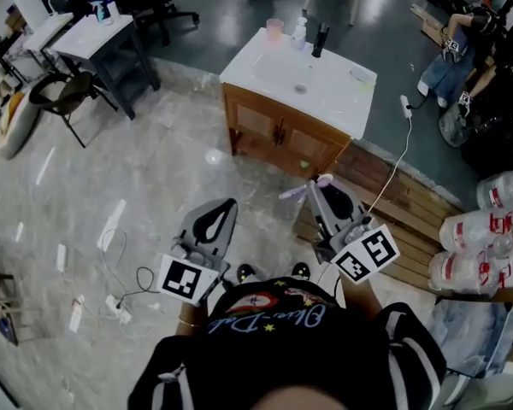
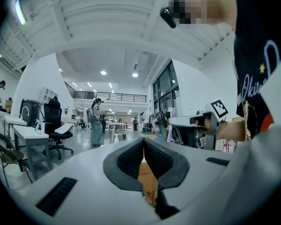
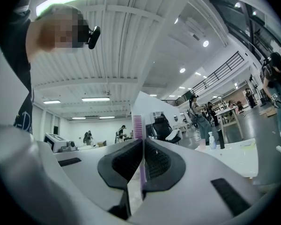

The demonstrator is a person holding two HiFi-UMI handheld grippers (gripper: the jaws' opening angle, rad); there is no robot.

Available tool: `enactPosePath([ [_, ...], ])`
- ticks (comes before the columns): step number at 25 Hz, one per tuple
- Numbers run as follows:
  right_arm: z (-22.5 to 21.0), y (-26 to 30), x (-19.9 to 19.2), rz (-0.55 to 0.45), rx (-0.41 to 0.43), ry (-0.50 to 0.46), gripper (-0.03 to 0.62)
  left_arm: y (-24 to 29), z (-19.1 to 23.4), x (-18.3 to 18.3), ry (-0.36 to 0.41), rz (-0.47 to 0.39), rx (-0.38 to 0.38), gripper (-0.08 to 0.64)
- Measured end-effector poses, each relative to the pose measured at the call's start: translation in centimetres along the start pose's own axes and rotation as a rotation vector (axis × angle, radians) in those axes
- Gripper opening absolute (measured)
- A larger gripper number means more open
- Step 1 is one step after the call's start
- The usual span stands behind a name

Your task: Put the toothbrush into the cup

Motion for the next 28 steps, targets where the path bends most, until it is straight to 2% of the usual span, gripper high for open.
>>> enactPosePath([
  [6, 1.5, 1.4, -1.2, 0.011, -0.016, -0.003, 0.011, -1.1, 2.3, -1.0, -0.008, 0.000, -0.002, 0.002],
  [12, 0.7, 1.8, -1.7, 0.018, -0.038, 0.024, 0.011, -0.4, 3.2, -1.7, -0.025, 0.008, -0.005, 0.002],
  [16, -1.0, 3.3, -1.8, 0.009, -0.026, 0.035, 0.011, 0.6, 4.0, -1.4, -0.018, 0.005, 0.010, 0.002],
  [22, -4.3, 7.8, -1.9, -0.020, 0.037, 0.034, 0.011, 2.7, 6.6, -1.1, 0.002, -0.005, 0.079, 0.002],
  [28, -8.8, 11.6, -1.5, -0.044, 0.069, 0.051, 0.011, 7.0, 9.3, -0.4, 0.020, 0.000, 0.124, 0.002],
])
Point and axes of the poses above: the fingertips, and each gripper's own axes: y forward along the fingers, z to its left, x out of its top, the point moved 7 cm from there along -y, backward along the fingers, and after that the axes turned 10 degrees about x, right-handed, at the moved point
